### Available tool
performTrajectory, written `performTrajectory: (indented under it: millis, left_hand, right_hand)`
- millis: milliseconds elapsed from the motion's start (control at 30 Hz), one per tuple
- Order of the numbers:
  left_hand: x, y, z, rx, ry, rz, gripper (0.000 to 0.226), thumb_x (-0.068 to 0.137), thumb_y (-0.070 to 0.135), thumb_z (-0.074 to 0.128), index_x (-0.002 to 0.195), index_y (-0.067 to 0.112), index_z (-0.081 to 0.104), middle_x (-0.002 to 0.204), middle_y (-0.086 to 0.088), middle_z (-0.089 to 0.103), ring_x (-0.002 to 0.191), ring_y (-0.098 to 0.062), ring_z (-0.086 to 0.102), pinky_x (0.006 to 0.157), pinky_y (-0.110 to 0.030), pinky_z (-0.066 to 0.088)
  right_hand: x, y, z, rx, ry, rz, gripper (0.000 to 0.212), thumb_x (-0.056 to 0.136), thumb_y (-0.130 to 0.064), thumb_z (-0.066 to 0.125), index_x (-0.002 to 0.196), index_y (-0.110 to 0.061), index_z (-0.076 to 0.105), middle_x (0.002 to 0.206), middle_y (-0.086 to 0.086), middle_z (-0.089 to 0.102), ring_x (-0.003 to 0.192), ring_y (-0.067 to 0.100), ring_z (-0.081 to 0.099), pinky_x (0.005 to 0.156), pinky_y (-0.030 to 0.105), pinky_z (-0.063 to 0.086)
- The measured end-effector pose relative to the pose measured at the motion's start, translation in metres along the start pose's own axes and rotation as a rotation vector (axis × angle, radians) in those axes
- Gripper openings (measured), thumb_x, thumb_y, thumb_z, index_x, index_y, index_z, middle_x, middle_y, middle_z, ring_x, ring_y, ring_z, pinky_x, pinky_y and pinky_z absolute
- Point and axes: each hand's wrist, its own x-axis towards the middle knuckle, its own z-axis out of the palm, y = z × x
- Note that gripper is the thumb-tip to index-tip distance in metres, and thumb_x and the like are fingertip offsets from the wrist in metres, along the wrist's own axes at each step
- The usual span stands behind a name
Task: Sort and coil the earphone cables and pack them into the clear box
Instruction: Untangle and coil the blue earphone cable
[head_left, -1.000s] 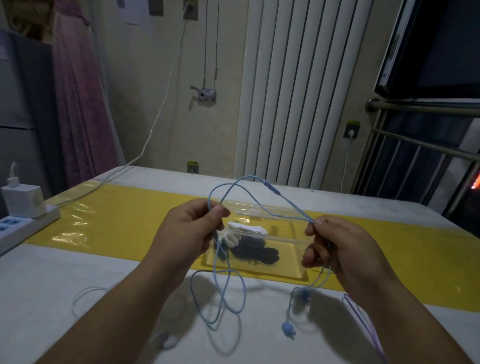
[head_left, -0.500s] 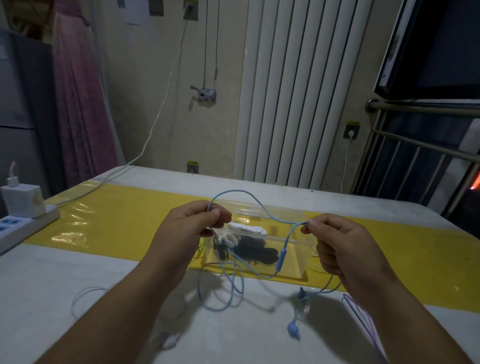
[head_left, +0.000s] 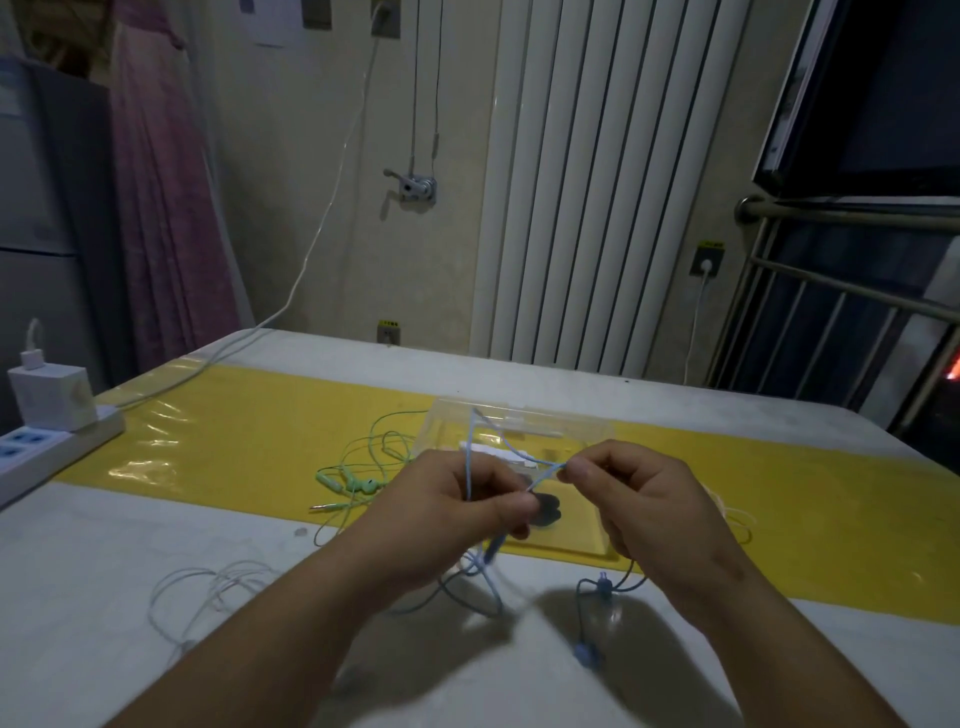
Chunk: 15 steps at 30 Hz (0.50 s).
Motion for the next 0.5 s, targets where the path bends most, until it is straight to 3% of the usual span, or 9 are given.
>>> performTrajectory:
  millis: [167,367,500]
  left_hand:
    - [0.005,-0.002,-0.013,-0.069,0.191,0.051,0.018,0.078,0.019,0.063,0.064,0.007,0.061,0.057,-0.009,0.056,0.049,-0.013,0.043,0.047,-0.019,0.034]
    - [0.009,0.002,-0.019,-0.341,0.376,0.086,0.023,0.096,0.006,0.047,0.074,0.003,0.051,0.057,-0.008,0.051,0.047,-0.02,0.051,0.046,-0.027,0.046]
    - [0.008,0.005,-0.022,-0.348,0.452,0.088,0.022,0.099,0.014,0.044,0.079,0.008,0.051,0.052,-0.005,0.046,0.037,-0.017,0.037,0.036,-0.019,0.031]
  right_hand:
    - [0.001,0.001,-0.009,0.057,-0.041,0.084,0.022,0.091,-0.017,0.059,0.074,-0.007,0.068,0.045,0.003,0.033,0.041,0.016,0.026,0.042,0.026,0.024]
    - [0.002,-0.001,-0.015,0.057,-0.08,0.1,0.029,0.089,-0.025,0.057,0.076,0.0,0.06,0.042,0.003,0.033,0.039,0.019,0.031,0.042,0.026,0.031]
    - [0.002,0.0,-0.024,0.02,-0.081,0.112,0.03,0.094,-0.023,0.053,0.075,0.0,0.057,0.046,0.005,0.032,0.043,0.02,0.031,0.042,0.026,0.033]
